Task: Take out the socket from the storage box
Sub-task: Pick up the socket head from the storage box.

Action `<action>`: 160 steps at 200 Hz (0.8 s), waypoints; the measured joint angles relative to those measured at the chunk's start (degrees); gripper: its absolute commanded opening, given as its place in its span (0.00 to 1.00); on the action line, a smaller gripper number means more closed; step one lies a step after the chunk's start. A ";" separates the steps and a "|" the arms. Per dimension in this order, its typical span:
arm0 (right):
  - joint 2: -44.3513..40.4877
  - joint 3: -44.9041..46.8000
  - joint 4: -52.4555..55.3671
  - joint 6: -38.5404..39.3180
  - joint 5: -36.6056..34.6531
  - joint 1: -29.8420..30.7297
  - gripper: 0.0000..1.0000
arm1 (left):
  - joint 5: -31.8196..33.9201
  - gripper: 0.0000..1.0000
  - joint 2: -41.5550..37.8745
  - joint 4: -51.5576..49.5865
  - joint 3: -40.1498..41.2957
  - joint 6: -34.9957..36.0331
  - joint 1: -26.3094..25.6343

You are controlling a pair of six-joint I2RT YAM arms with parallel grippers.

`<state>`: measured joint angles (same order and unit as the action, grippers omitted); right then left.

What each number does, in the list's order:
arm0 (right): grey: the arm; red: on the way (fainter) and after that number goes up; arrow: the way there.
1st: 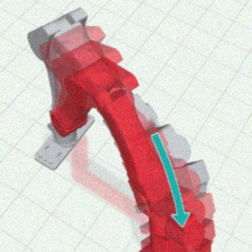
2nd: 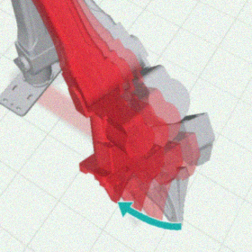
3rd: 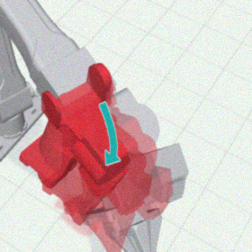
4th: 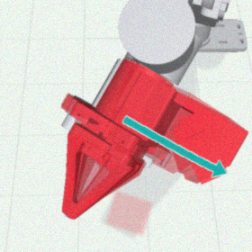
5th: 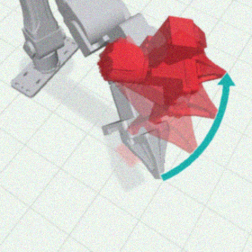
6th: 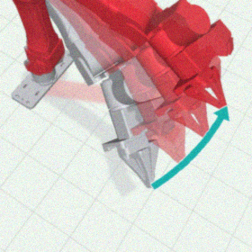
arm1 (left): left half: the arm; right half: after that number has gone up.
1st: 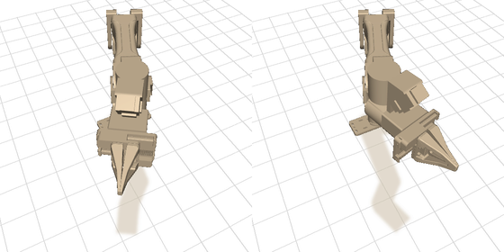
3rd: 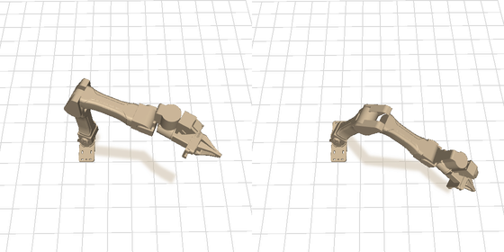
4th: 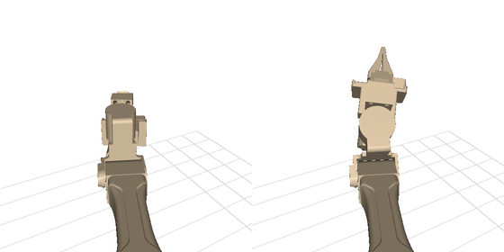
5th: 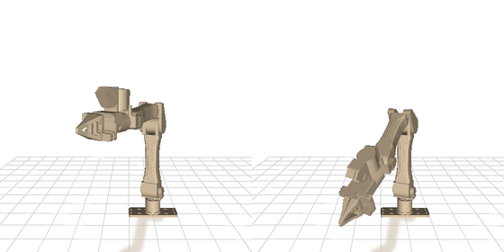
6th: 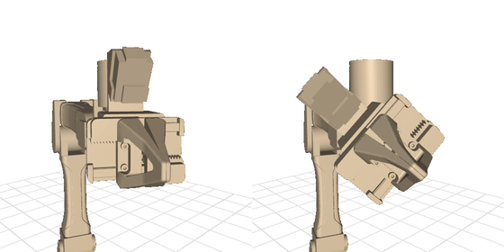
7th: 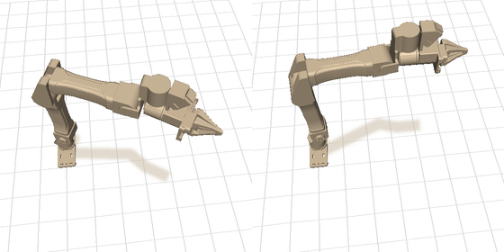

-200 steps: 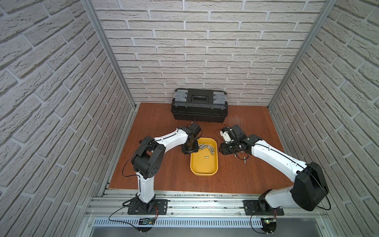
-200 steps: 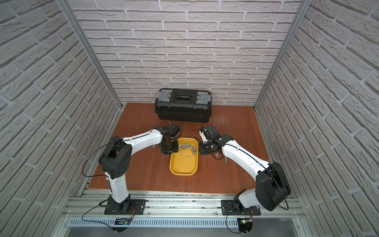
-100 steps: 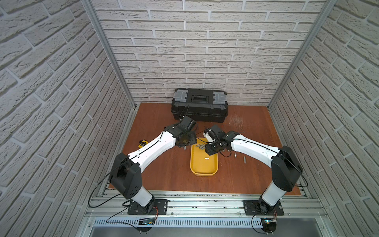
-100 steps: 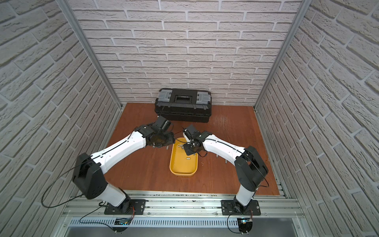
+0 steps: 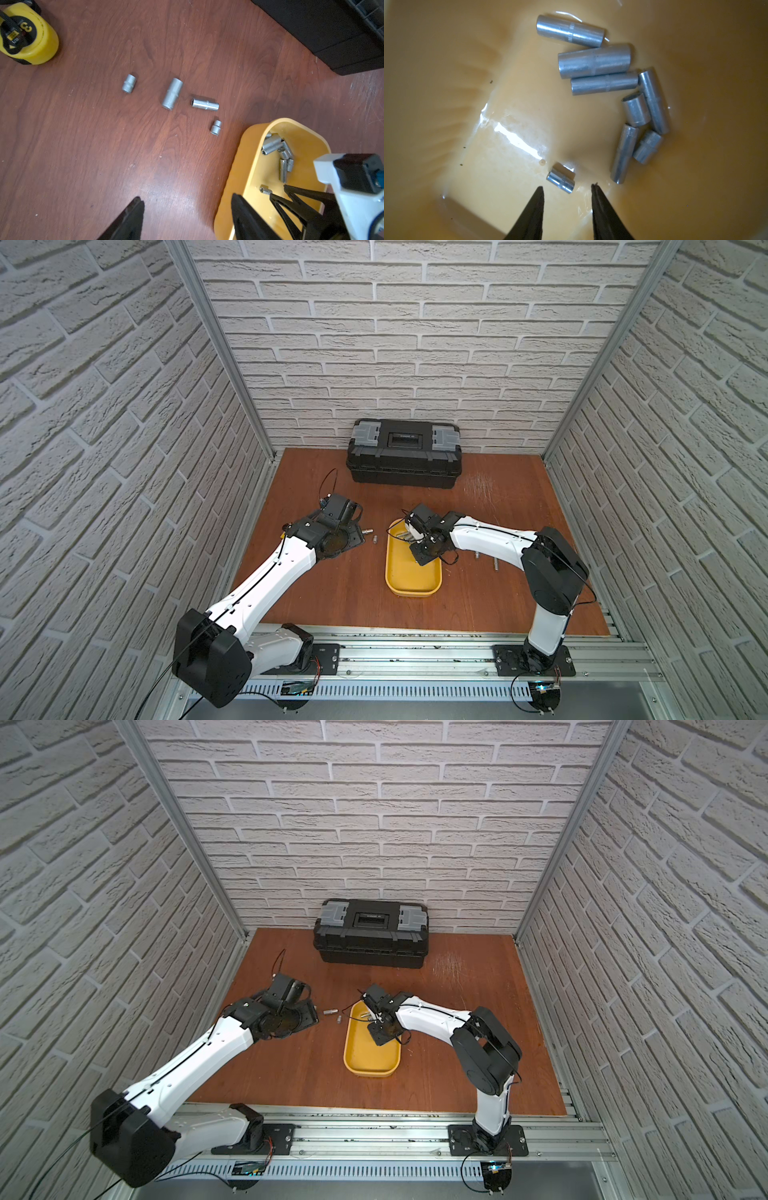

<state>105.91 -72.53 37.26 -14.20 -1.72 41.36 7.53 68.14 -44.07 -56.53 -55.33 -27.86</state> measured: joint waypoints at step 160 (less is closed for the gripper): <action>3.93 0.11 -1.92 8.02 1.84 0.00 0.18 | 0.31 0.98 -3.39 -0.50 1.66 -0.26 2.51</action>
<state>109.84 -72.42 35.33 -6.17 0.12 41.36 7.84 64.75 -44.58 -54.87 -55.59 -25.34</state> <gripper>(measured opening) 0.221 0.982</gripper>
